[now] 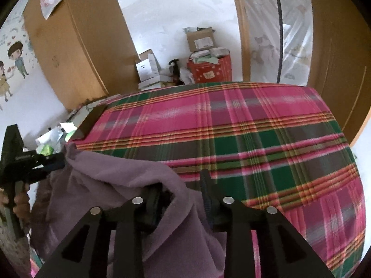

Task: Fold clothes

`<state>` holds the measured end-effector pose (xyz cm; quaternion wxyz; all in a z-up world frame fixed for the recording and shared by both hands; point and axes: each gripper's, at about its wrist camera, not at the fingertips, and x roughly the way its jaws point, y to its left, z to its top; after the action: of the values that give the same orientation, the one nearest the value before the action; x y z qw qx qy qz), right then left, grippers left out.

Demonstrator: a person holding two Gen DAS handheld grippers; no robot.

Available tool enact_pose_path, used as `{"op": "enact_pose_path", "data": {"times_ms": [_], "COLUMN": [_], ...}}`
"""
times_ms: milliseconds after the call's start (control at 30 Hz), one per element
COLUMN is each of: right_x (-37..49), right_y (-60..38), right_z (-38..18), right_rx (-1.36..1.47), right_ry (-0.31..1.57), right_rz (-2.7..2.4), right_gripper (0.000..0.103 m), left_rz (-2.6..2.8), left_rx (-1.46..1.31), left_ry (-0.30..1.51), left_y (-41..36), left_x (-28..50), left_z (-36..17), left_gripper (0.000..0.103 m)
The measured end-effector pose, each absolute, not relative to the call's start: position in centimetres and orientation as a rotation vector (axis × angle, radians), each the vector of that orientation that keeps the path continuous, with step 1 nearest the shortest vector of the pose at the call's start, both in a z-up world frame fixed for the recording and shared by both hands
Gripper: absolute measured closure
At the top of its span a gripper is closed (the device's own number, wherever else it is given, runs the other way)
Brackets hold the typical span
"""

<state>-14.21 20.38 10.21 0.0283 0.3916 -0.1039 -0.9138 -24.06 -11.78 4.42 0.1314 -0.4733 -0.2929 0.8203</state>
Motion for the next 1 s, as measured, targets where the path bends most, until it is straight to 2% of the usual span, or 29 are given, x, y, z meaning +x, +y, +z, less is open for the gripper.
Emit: {"op": "enact_pose_path", "data": {"times_ms": [300, 433, 533, 733, 1000], "right_x": [-9.5, -6.2, -3.7, -0.5, 0.5], "right_y": [20.3, 20.1, 18.9, 17.1, 13.5], "right_z": [12.4, 12.9, 12.7, 10.9, 8.8], "right_rx": [1.092, 1.022, 0.983, 1.005, 1.005], "right_ry": [-0.367, -0.425, -0.396, -0.411, -0.301], "right_rz": [-2.819, -2.795, -2.758, -2.649, -2.569], "right_gripper": [0.068, 0.068, 0.068, 0.068, 0.067], "left_rz": [2.269, 2.224, 2.165, 2.133, 2.112], "left_rx": [-1.265, -1.248, -1.273, -1.341, -1.331], "left_ry": [-0.558, -0.416, -0.329, -0.251, -0.14], "left_y": [-5.9, -2.6, -0.2, 2.6, 4.4], "left_x": [-17.4, -16.0, -15.6, -16.2, -15.8], "left_z": [7.3, 7.3, 6.6, 4.6, 4.2], "left_gripper": [0.072, 0.072, 0.069, 0.068, 0.067]}}
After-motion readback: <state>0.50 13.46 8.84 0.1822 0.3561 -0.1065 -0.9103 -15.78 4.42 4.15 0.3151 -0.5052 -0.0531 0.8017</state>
